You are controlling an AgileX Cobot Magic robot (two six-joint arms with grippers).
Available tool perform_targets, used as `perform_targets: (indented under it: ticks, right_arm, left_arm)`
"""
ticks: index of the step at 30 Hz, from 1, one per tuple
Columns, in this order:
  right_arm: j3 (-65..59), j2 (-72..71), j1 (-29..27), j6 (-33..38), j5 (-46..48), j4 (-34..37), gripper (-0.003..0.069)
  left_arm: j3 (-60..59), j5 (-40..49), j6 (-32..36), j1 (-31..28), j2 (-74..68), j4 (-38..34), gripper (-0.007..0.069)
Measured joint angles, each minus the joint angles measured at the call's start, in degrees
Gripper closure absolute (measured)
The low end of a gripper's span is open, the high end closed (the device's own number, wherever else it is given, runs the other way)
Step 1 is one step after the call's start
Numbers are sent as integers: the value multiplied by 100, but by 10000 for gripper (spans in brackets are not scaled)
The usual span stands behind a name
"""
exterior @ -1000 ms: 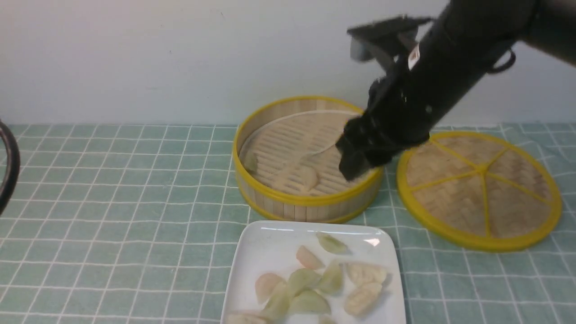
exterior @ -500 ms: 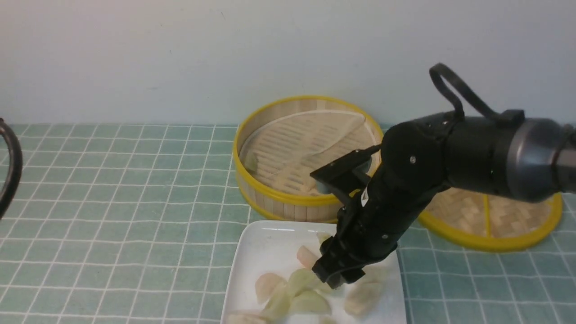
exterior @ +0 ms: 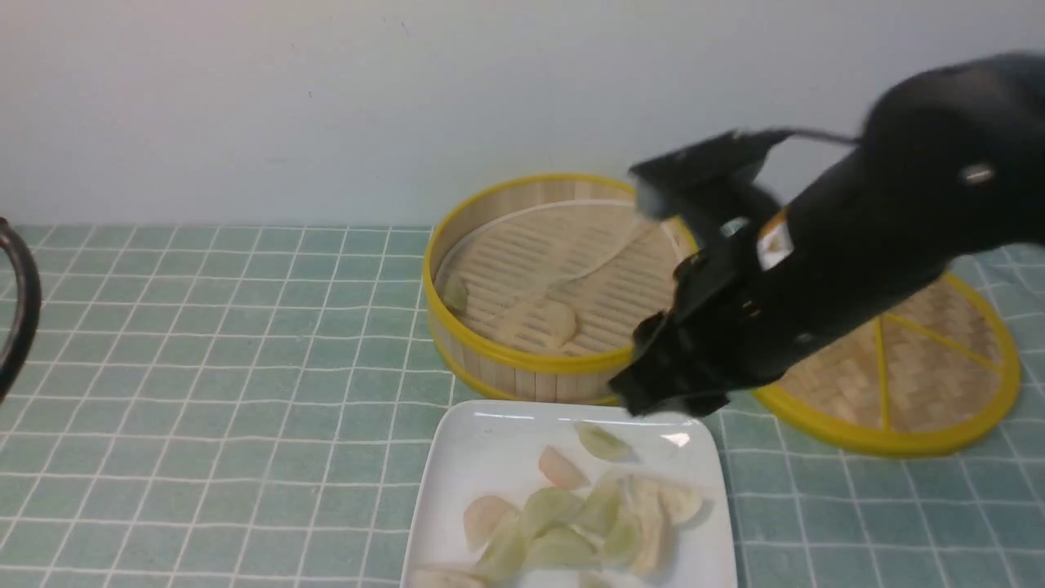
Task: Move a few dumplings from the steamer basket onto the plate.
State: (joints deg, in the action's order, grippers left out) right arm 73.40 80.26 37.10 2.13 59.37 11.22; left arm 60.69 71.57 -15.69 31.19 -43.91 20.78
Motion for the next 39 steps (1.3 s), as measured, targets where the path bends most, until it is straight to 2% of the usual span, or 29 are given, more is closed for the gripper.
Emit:
perform_targets:
  ticks: [2, 4, 8, 11, 12, 14, 21, 29, 39]
  right_arm:
    - [0, -611, 0, -113, -27, -152, 619]
    - [-103, -1576, 0, -289, -228, -391, 658]
    - [-529, -2861, 0, -465, -663, -783, 671]
    - [-1440, -4498, 0, -680, -1252, -1242, 672]
    - [-1572, -4590, 0, -726, -1326, -1268, 672]
    - [-2536, -5848, 0, -1100, -1813, -1679, 672]
    - [-4493, -7997, 0, -1778, -2815, -2513, 672]
    - [-4978, -7984, 0, -2407, -3529, -2686, 672]
    - [-4978, -7975, 0, -2466, -3558, -2681, 672]
  left_arm:
    - [0, -152, 0, 0, 0, -26, 631]
    - [0, -360, 0, 0, 0, -78, 631]
    - [0, -703, 2, 0, -5, -153, 631]
    - [0, -1085, 2, 0, -5, -224, 631]
    - [0, -1122, 2, 0, -5, -225, 631]
    - [0, -1330, 2, 0, -5, -306, 631]
    - [0, -1495, 7, 0, -5, -358, 631]
    - [-452, -1805, 151, 6, 543, -578, 631]
    - [-2195, -2851, -278, 6, 3232, -639, 631]
